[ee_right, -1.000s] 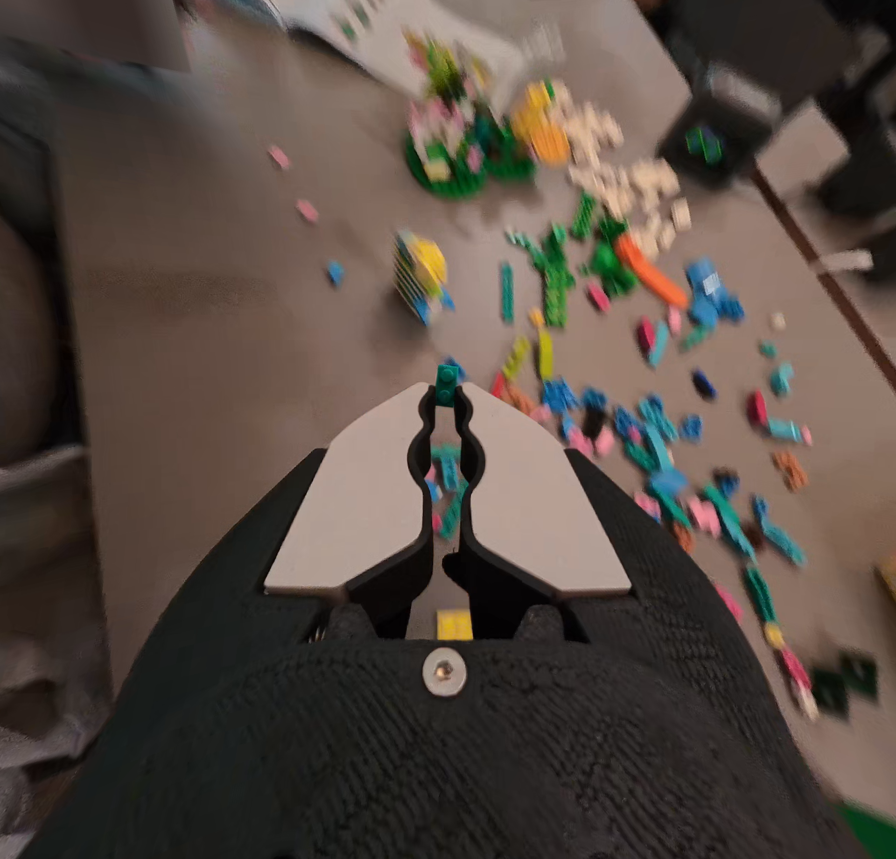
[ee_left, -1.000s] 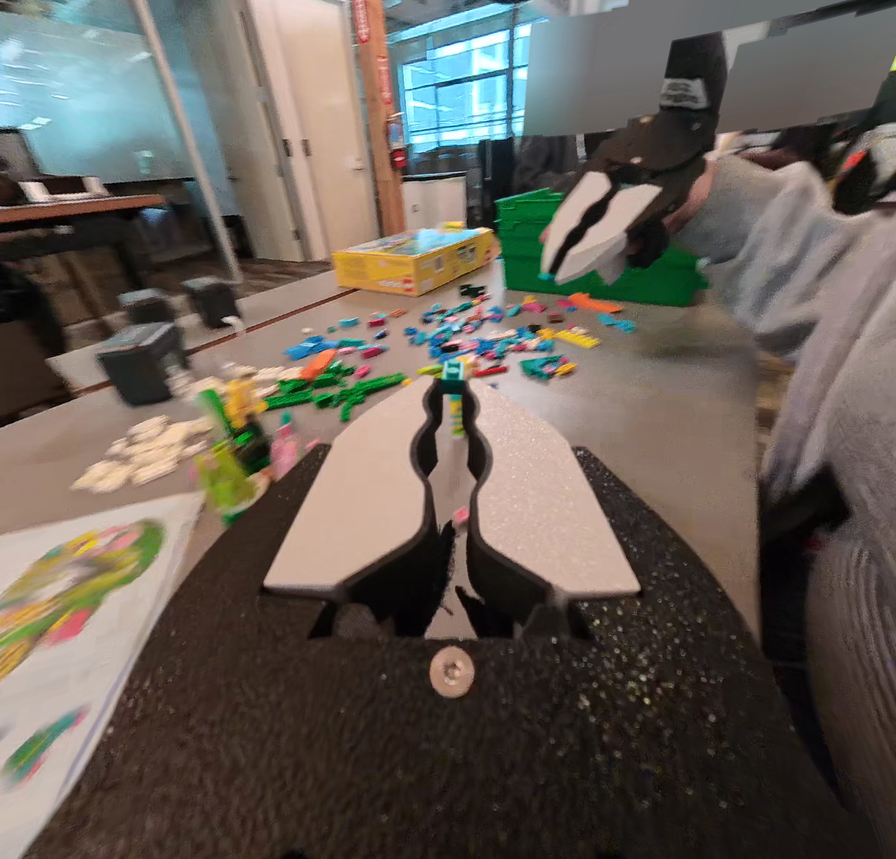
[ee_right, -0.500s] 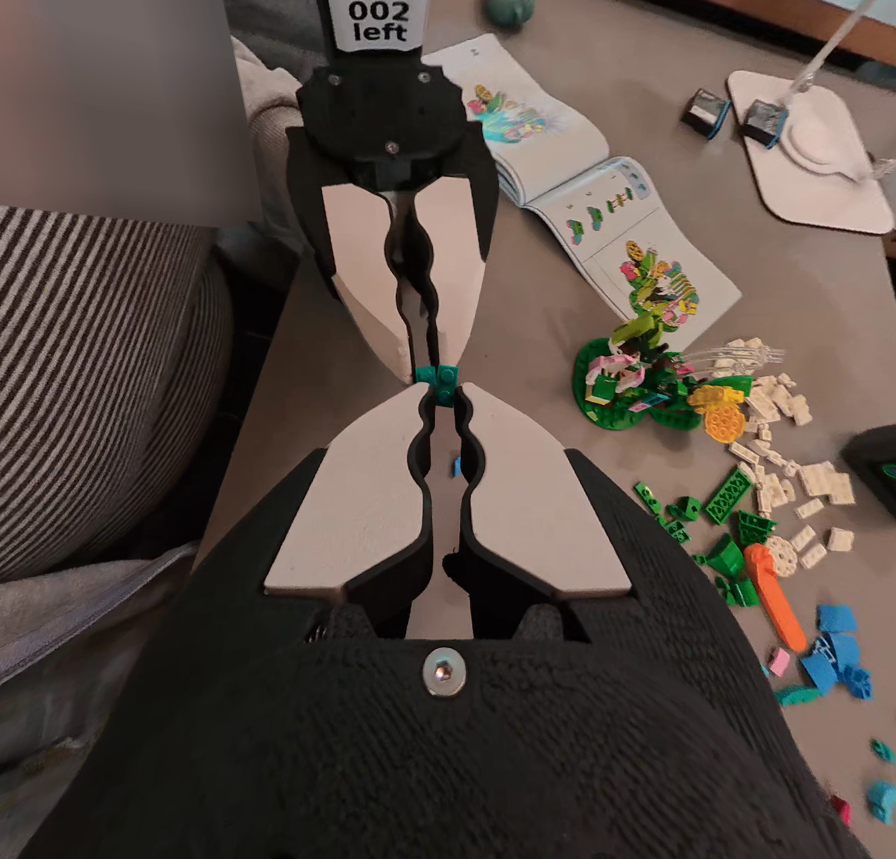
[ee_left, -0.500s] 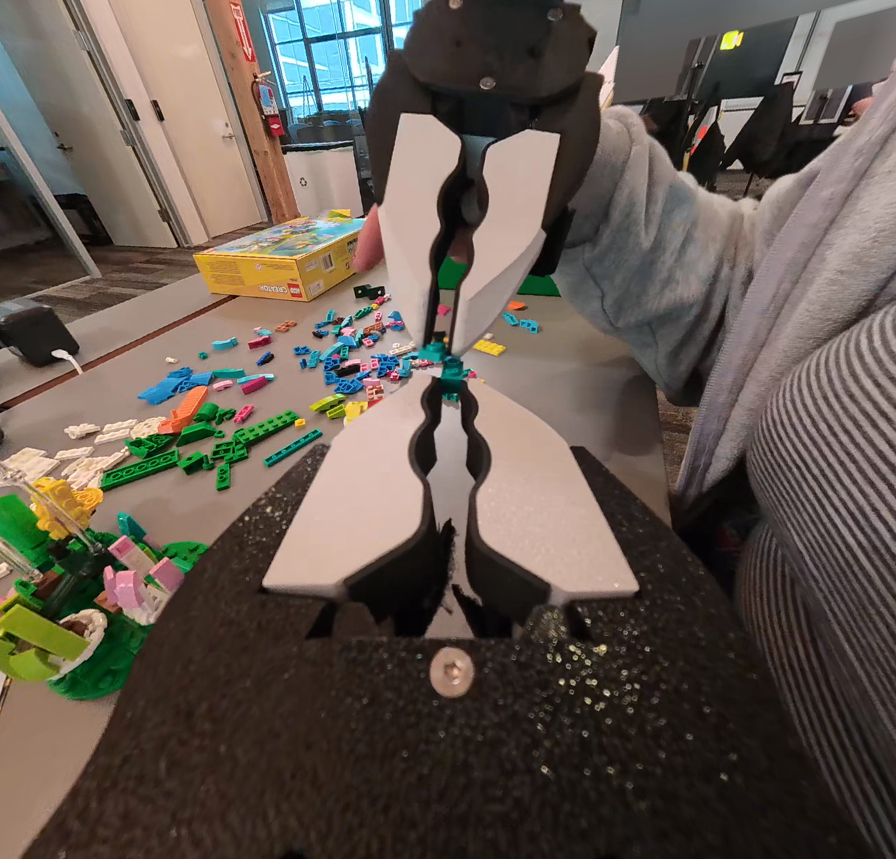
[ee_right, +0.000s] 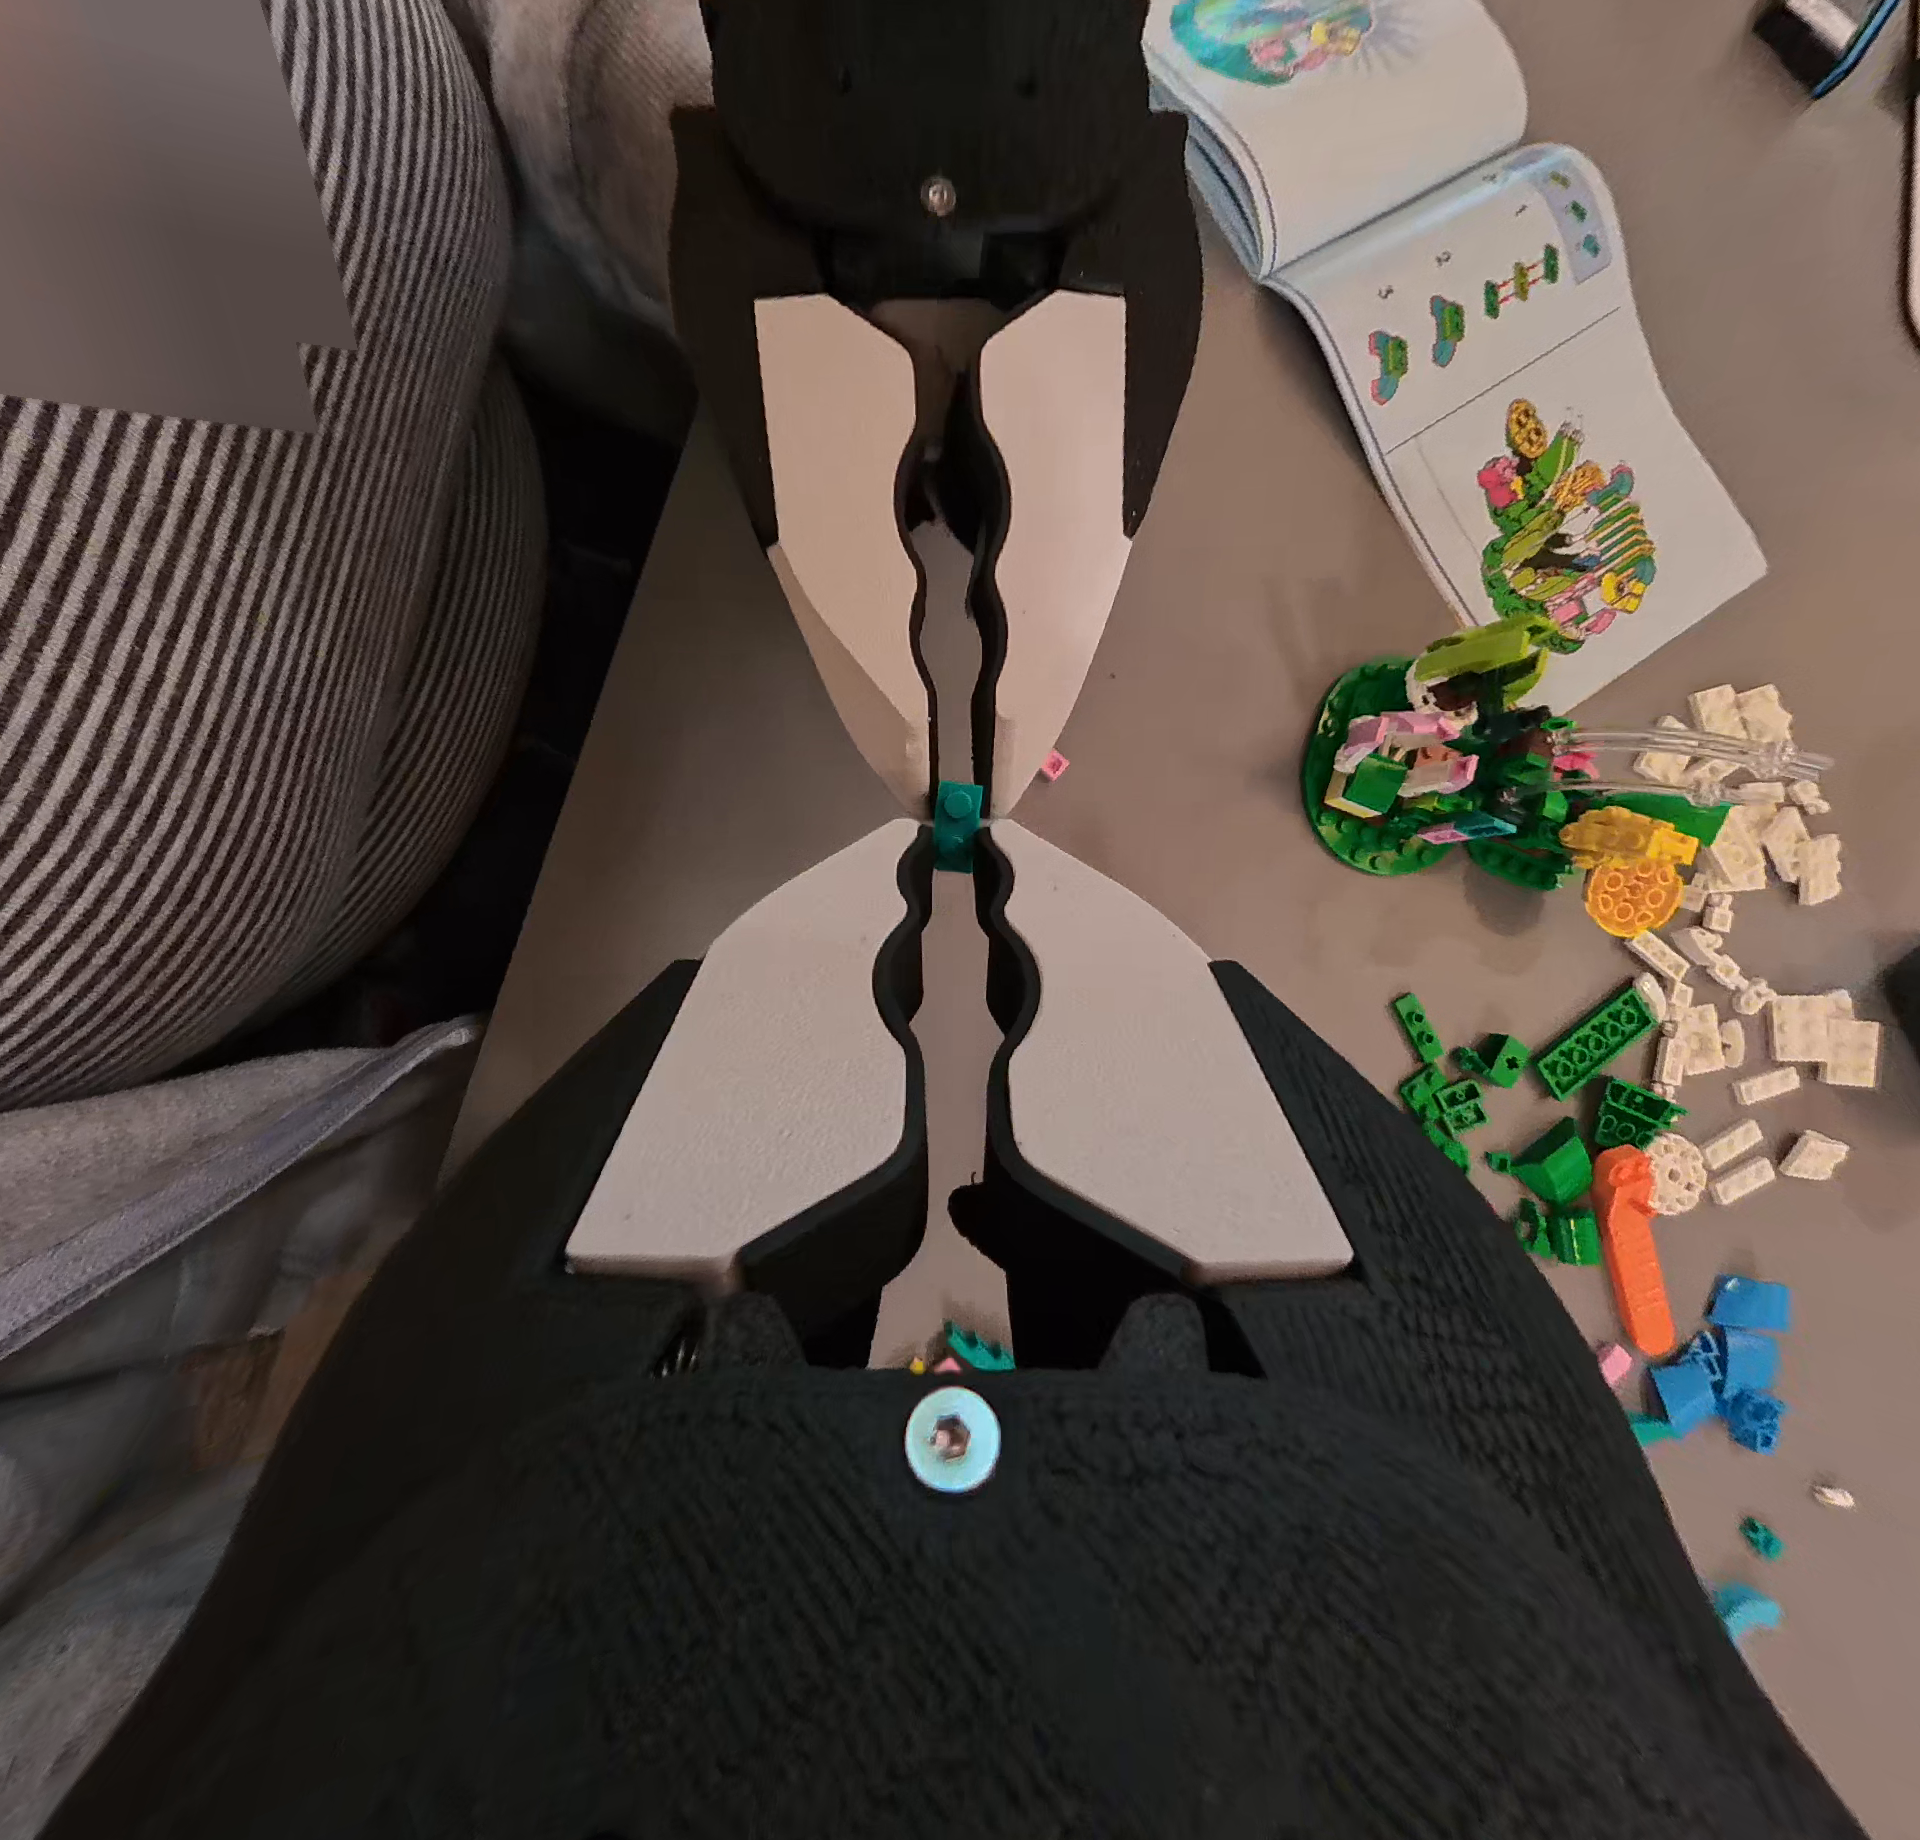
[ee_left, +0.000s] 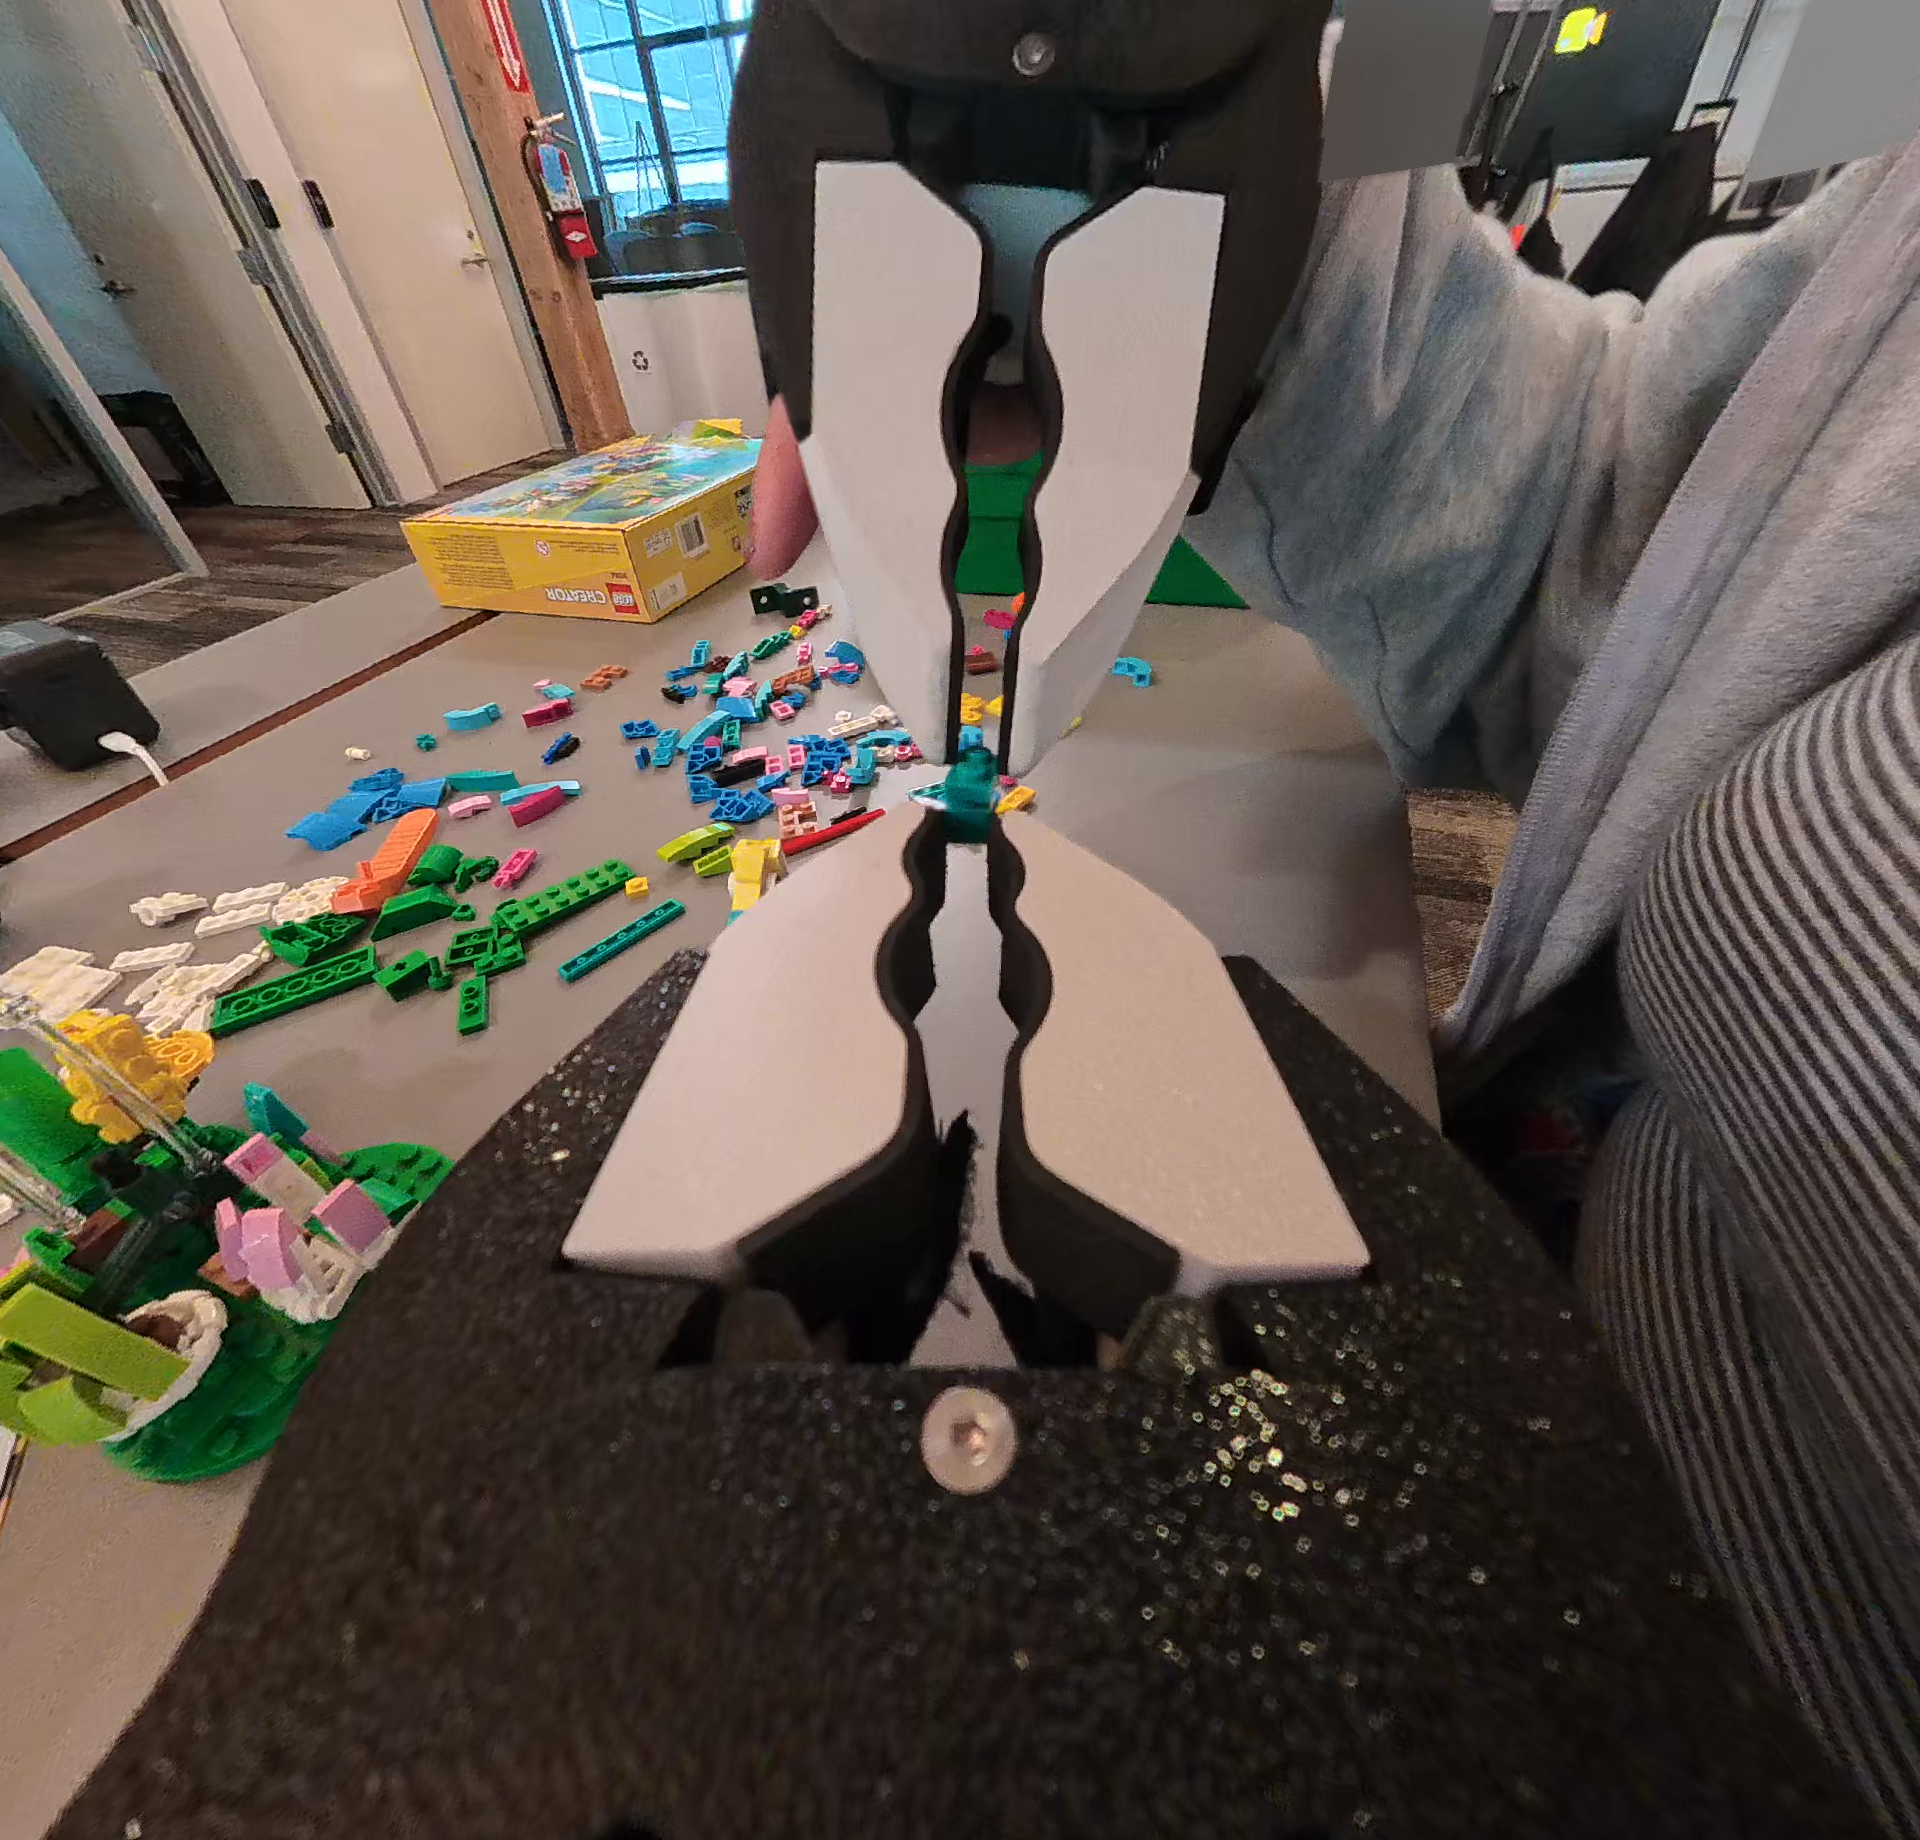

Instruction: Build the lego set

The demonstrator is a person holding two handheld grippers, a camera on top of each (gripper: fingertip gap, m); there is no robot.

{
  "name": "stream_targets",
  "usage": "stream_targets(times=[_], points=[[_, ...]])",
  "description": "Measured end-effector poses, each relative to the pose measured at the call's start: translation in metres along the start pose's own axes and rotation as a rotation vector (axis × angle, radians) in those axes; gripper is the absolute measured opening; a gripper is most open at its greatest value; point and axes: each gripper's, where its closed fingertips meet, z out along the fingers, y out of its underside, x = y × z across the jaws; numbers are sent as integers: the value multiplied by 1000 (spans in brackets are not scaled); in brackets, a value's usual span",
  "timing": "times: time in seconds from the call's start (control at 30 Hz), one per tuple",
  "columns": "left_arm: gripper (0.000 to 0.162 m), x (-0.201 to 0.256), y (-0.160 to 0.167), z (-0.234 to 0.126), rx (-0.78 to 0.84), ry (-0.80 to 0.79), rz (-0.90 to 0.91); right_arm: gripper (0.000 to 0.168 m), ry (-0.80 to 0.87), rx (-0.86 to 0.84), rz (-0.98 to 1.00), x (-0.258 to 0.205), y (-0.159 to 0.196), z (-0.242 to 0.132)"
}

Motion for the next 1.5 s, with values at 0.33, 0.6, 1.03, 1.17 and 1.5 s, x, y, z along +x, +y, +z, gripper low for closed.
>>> stream_targets(times=[0.33, 0.6, 1.03, 1.17, 1.5], points=[[7, 2, 2, 1, -12, 7, 6, 6, -31, -52, -2, -1, 2, 2], [7, 4, 2, 2, -9, 19, -3, 6, -38, -82, -17, -3, 5, 2], [7, -5, -1, -2, 15, -17, -57, 23, 90, -35, -20, 14, 1, -1], [7, -20, -9, -12, 66, -52, -132, 42, 441, 120, -224, 39, -22, -10], [7, -30, -28, -28, 192, 6, -314, 40, 920, 90, -749, 39, -34, 8]])
